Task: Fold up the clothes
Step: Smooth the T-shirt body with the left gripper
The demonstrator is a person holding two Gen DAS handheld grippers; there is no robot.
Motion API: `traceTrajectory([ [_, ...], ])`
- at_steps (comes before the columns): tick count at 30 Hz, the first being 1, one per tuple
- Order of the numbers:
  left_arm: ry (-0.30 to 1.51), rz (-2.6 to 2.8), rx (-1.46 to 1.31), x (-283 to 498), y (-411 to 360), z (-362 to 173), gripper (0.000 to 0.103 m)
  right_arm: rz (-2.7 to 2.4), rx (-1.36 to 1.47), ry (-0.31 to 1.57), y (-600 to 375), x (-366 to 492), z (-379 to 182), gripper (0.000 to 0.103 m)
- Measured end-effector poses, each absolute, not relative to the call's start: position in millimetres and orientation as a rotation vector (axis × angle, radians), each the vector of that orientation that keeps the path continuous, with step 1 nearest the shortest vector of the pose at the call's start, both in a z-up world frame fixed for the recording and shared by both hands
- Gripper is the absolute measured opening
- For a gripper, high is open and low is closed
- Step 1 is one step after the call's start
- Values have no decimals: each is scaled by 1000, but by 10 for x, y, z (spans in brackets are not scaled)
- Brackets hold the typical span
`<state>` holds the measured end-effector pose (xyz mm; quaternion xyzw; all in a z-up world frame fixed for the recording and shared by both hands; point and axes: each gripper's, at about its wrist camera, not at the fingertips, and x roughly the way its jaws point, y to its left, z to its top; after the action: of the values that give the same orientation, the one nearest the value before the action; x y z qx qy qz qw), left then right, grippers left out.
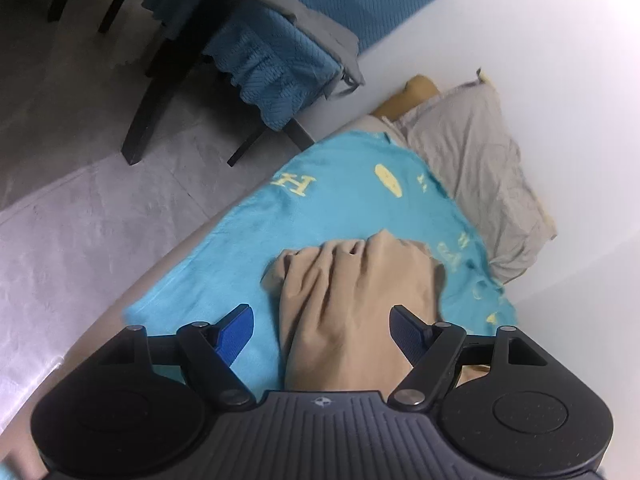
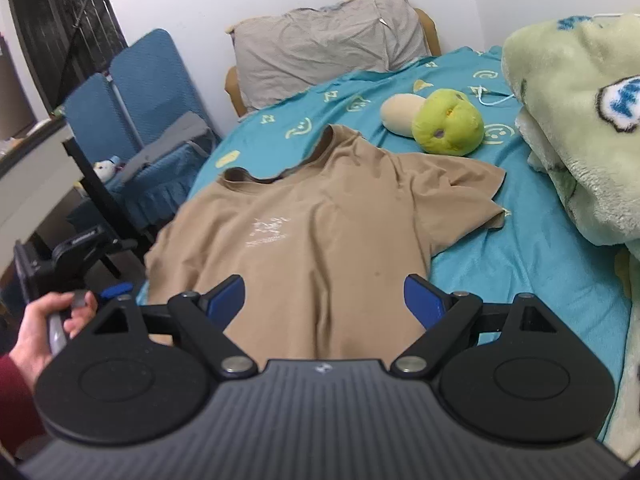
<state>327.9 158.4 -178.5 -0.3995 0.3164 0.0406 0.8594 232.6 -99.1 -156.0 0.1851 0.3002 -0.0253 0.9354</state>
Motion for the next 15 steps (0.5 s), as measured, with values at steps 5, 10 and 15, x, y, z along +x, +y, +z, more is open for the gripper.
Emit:
traceTrajectory([
  [5, 638, 97, -727, 3689, 1352, -1898, 59, -77, 425, 629, -1175, 2480, -1698, 88],
  [10, 633, 110, -438, 3919, 898, -1802, 6, -104, 483, 656, -1347, 2572, -1828, 88],
  [15, 459, -79, 54, 3686, -41, -1492, 6, -122, 533, 656, -1422, 2530, -1833, 88],
])
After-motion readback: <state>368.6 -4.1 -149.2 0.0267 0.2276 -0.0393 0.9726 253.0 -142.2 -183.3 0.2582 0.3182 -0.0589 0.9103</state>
